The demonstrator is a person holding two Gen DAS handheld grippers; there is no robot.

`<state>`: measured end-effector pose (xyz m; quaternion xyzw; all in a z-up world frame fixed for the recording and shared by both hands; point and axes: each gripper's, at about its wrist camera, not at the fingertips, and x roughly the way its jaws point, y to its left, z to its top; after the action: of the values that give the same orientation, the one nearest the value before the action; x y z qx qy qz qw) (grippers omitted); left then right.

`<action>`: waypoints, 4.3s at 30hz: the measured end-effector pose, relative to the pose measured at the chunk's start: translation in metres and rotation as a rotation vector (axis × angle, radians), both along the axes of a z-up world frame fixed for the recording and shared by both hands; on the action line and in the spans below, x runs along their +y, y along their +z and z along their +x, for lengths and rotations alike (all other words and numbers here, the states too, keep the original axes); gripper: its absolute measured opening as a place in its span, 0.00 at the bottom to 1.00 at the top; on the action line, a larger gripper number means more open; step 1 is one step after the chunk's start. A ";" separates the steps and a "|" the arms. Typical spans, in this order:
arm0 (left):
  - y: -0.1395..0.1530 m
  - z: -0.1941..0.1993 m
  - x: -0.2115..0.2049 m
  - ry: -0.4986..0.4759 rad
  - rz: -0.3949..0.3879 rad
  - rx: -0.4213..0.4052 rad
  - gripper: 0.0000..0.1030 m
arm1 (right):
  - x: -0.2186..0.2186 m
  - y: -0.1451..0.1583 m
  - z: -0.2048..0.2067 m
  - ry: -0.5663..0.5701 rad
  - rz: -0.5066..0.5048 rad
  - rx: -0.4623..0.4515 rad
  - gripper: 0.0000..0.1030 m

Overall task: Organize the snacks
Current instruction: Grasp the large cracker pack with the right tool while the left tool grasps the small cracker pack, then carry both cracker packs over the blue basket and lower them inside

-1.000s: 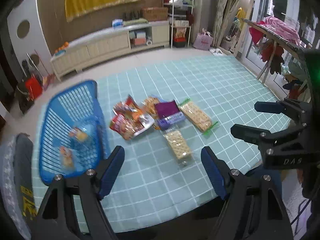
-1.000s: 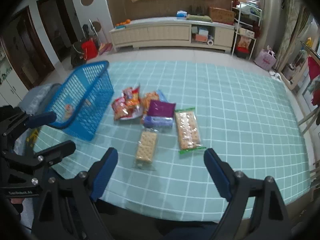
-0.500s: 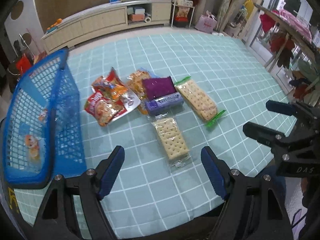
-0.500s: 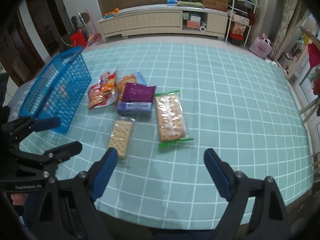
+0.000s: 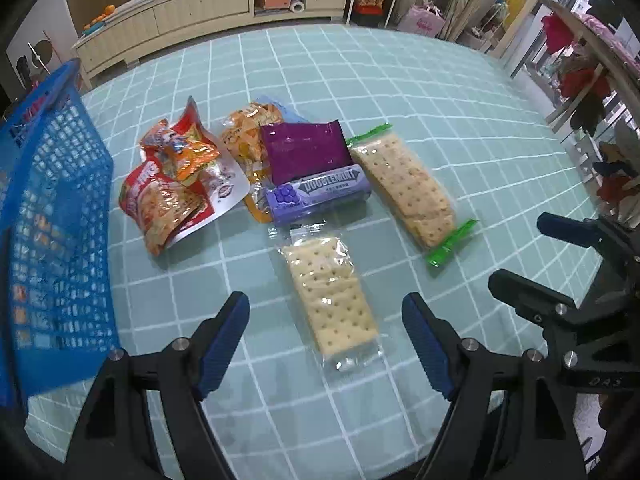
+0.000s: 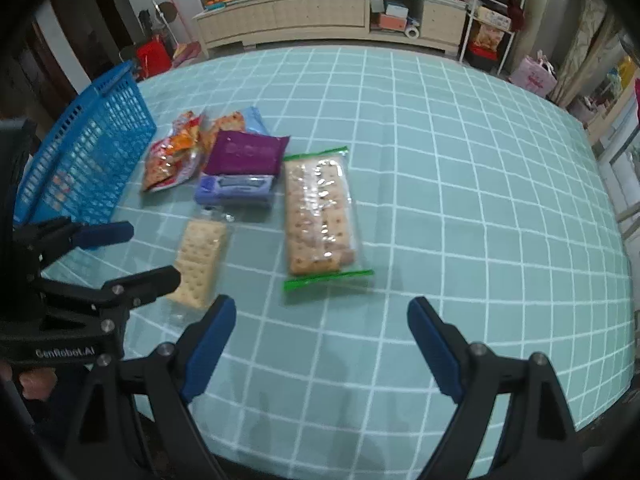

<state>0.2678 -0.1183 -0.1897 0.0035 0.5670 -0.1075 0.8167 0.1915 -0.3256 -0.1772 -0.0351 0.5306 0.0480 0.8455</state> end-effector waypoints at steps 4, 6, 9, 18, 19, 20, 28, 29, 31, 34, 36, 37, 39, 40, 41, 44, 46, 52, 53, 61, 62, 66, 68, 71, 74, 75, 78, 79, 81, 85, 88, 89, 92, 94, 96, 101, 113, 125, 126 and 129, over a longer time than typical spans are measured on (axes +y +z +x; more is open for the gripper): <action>-0.015 0.013 -0.005 0.015 0.015 0.030 0.75 | -0.004 -0.010 0.007 0.004 -0.008 0.010 0.88; -0.022 0.018 -0.006 0.026 0.012 0.043 0.75 | -0.008 -0.014 0.010 -0.003 -0.001 0.017 0.88; -0.031 0.024 -0.007 0.041 0.022 0.043 0.75 | -0.010 -0.020 0.013 -0.005 -0.011 0.013 0.88; -0.057 0.033 -0.017 0.043 0.035 0.098 0.71 | -0.020 -0.028 0.015 -0.043 0.061 0.046 0.88; -0.058 0.030 -0.017 0.054 0.040 0.090 0.66 | -0.019 -0.028 0.015 -0.043 0.060 0.047 0.88; -0.059 0.029 -0.017 0.057 0.052 0.082 0.61 | -0.019 -0.027 0.013 -0.043 0.056 0.050 0.88; -0.058 0.013 -0.001 0.062 0.026 0.076 0.43 | -0.012 -0.021 0.011 -0.047 0.050 0.056 0.88; -0.057 0.009 0.003 0.066 0.024 0.068 0.42 | -0.011 -0.020 0.012 -0.054 0.045 0.052 0.88; -0.050 0.003 0.010 0.062 0.012 0.033 0.42 | -0.009 -0.017 0.013 -0.055 0.052 0.035 0.88; -0.034 -0.002 0.021 0.064 0.012 -0.017 0.42 | -0.003 -0.015 0.019 -0.039 0.070 0.024 0.88; -0.024 -0.004 0.027 0.073 0.023 -0.050 0.42 | 0.002 -0.014 0.027 -0.027 0.059 0.017 0.88; -0.022 -0.002 0.031 0.080 0.027 -0.058 0.42 | 0.004 -0.015 0.031 -0.022 0.056 0.017 0.88; -0.019 0.001 0.037 0.094 0.001 -0.047 0.42 | 0.009 -0.018 0.040 -0.010 0.030 0.018 0.88; -0.019 0.004 0.042 0.111 -0.020 -0.037 0.42 | 0.011 -0.021 0.044 -0.004 0.016 0.024 0.88; -0.017 0.007 0.047 0.118 -0.023 -0.035 0.42 | 0.014 -0.025 0.049 0.014 0.011 0.035 0.88; -0.018 0.016 0.048 0.120 0.005 -0.045 0.42 | 0.019 -0.039 0.063 0.036 -0.030 0.060 0.88; -0.013 0.020 0.042 0.109 0.001 -0.049 0.42 | 0.019 -0.046 0.070 0.040 -0.034 0.073 0.88; -0.010 0.025 0.026 0.061 0.023 -0.055 0.42 | 0.016 -0.063 0.085 0.032 -0.095 0.097 0.75; -0.013 0.026 0.023 0.053 0.031 -0.053 0.42 | 0.016 -0.064 0.086 0.037 -0.090 0.099 0.75; -0.024 0.031 0.018 0.045 0.025 -0.041 0.42 | 0.023 -0.063 0.087 0.105 -0.089 0.094 0.56; -0.024 0.030 0.018 0.046 0.024 -0.040 0.42 | 0.026 -0.064 0.089 0.107 -0.093 0.093 0.56; -0.019 0.021 0.020 0.052 0.004 -0.045 0.42 | 0.031 -0.059 0.079 0.091 -0.047 0.095 0.56; -0.014 0.015 0.024 0.060 -0.014 -0.049 0.42 | 0.028 -0.053 0.071 0.065 -0.027 0.087 0.56; -0.004 0.004 0.028 0.063 -0.031 -0.060 0.42 | 0.025 -0.040 0.058 0.032 -0.001 0.080 0.56; 0.009 -0.010 0.034 0.068 -0.047 -0.070 0.42 | 0.029 -0.020 0.042 0.028 -0.001 0.056 0.56; 0.012 -0.014 0.036 0.073 -0.061 -0.073 0.42 | 0.031 -0.012 0.036 0.030 0.000 0.048 0.56; 0.025 -0.032 0.040 0.081 -0.072 -0.106 0.42 | 0.036 0.006 0.018 0.038 0.022 0.023 0.56; 0.032 -0.036 0.042 0.082 -0.068 -0.115 0.42 | 0.038 0.012 0.013 0.040 0.027 0.015 0.56; 0.043 -0.049 0.044 0.078 -0.064 -0.136 0.42 | 0.047 0.023 0.001 0.050 0.030 0.000 0.56; 0.061 -0.064 0.051 0.087 -0.066 -0.180 0.42 | 0.068 0.043 -0.012 0.078 0.037 -0.042 0.56; 0.072 -0.078 0.061 0.088 -0.068 -0.206 0.42 | 0.084 0.058 -0.020 0.103 0.047 -0.071 0.56; 0.075 -0.082 0.062 0.088 -0.067 -0.216 0.42 | 0.090 0.062 -0.023 0.111 0.047 -0.081 0.56; 0.087 -0.092 0.072 0.091 -0.063 -0.248 0.42 | 0.108 0.076 -0.030 0.137 0.046 -0.113 0.56; 0.096 -0.098 0.080 0.087 -0.059 -0.274 0.42 | 0.118 0.084 -0.034 0.152 0.047 -0.132 0.56; 0.106 -0.103 0.088 0.082 -0.049 -0.305 0.42 | 0.130 0.094 -0.038 0.167 0.056 -0.150 0.56; 0.133 -0.111 0.117 0.085 -0.016 -0.359 0.42 | 0.156 0.114 -0.038 0.198 0.075 -0.192 0.56; 0.151 -0.101 0.192 0.079 0.075 -0.405 0.42 | 0.222 0.126 -0.016 0.238 0.132 -0.211 0.56; 0.109 -0.069 0.244 0.111 0.013 -0.309 0.42 | 0.269 0.086 0.031 0.198 0.130 -0.113 0.56; 0.107 -0.067 0.246 0.112 0.010 -0.304 0.42 | 0.271 0.084 0.034 0.194 0.131 -0.102 0.56; 0.102 -0.060 0.254 0.114 0.004 -0.290 0.42 | 0.281 0.077 0.043 0.180 0.118 -0.078 0.56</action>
<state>0.2079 0.1360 -0.0878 -0.0115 0.4427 -0.0581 0.8947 0.2341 -0.0450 -0.1004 -0.0348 0.4881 0.1537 0.8584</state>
